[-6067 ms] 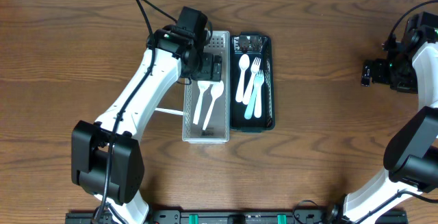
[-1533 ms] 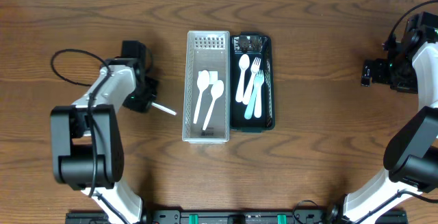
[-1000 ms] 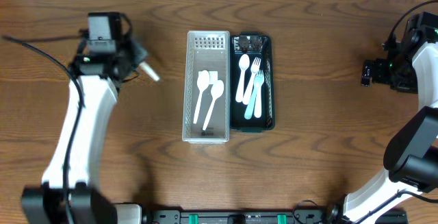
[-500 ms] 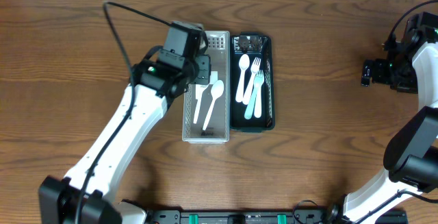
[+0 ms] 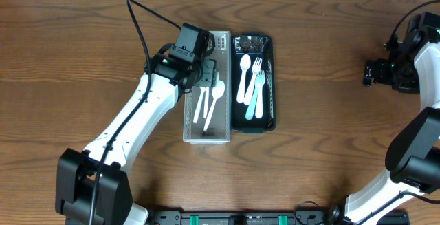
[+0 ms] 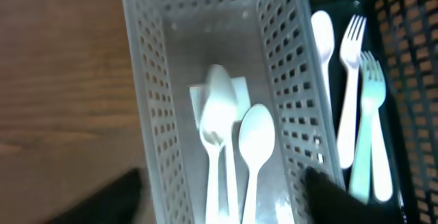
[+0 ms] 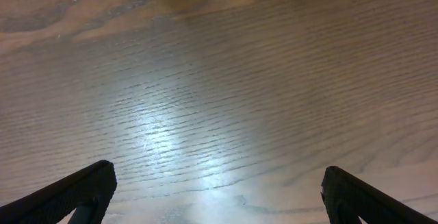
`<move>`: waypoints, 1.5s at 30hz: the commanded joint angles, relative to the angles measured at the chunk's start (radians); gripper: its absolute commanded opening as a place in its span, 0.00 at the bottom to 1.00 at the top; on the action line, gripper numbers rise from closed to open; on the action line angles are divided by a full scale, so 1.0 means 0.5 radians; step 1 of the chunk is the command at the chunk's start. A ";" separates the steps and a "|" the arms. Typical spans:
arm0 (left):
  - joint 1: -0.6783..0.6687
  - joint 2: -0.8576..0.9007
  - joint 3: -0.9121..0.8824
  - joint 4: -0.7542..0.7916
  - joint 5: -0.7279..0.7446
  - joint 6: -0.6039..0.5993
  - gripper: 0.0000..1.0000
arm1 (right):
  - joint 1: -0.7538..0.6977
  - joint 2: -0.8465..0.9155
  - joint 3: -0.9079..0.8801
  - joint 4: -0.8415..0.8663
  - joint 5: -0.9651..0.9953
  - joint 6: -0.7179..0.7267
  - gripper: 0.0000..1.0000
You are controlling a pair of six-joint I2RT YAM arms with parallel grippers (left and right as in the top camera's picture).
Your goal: Pack container
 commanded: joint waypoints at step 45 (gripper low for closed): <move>0.374 -2.477 0.031 -1.373 0.000 -0.396 0.98 | -0.008 -0.004 -0.002 0.000 -0.007 -0.023 0.99</move>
